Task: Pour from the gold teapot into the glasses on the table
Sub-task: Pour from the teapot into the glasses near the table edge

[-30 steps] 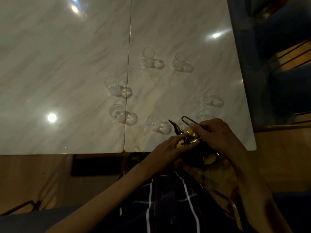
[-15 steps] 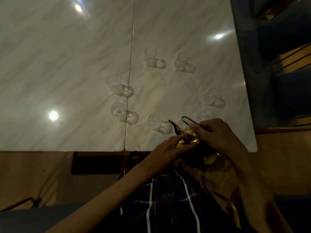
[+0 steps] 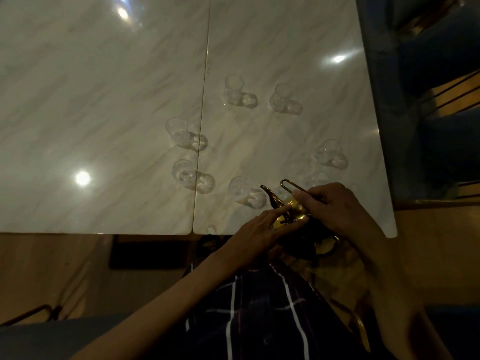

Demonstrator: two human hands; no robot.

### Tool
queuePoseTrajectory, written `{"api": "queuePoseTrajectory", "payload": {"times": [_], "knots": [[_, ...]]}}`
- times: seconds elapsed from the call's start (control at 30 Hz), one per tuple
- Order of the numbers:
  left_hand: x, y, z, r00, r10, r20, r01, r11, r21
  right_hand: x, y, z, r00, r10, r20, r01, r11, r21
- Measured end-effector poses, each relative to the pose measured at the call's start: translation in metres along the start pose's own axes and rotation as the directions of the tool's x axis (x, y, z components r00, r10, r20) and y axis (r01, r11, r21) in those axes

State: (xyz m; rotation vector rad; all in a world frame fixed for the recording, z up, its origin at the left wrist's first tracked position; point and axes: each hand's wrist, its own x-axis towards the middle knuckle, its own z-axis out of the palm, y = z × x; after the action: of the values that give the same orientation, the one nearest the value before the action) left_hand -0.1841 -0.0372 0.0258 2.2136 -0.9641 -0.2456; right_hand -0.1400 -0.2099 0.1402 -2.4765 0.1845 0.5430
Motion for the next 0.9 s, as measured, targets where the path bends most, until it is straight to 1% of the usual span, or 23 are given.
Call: {"api": "queuePoseTrajectory", "payload": {"times": [0.23,0.53,0.67,0.9], "knots": [[-0.0004,-0.0011,-0.0004,1.000,0.003,0.003,-0.003,1.000,0.007,0.0008,-0.0024,-0.0005,1.000,-0.007,-0.002,0.007,1.000,-0.030],[0.0003,-0.0018,-0.0004,1.000,0.003,0.002,-0.003,1.000,0.022,0.0007,-0.0027,-0.0014,1.000,0.016,0.006,-0.016,1.000,-0.011],[0.0006,-0.0021,-0.0001,1.000,0.008,0.002,-0.008,1.000,0.000,0.0015,-0.0035,-0.0013,1.000,0.006,0.010,-0.005,0.999,-0.042],[0.0003,-0.0020,-0.0007,1.000,0.005,-0.002,-0.005,1.000,0.005,0.0014,-0.0045,-0.0013,1.000,0.009,0.014,-0.009,0.999,-0.040]]}}
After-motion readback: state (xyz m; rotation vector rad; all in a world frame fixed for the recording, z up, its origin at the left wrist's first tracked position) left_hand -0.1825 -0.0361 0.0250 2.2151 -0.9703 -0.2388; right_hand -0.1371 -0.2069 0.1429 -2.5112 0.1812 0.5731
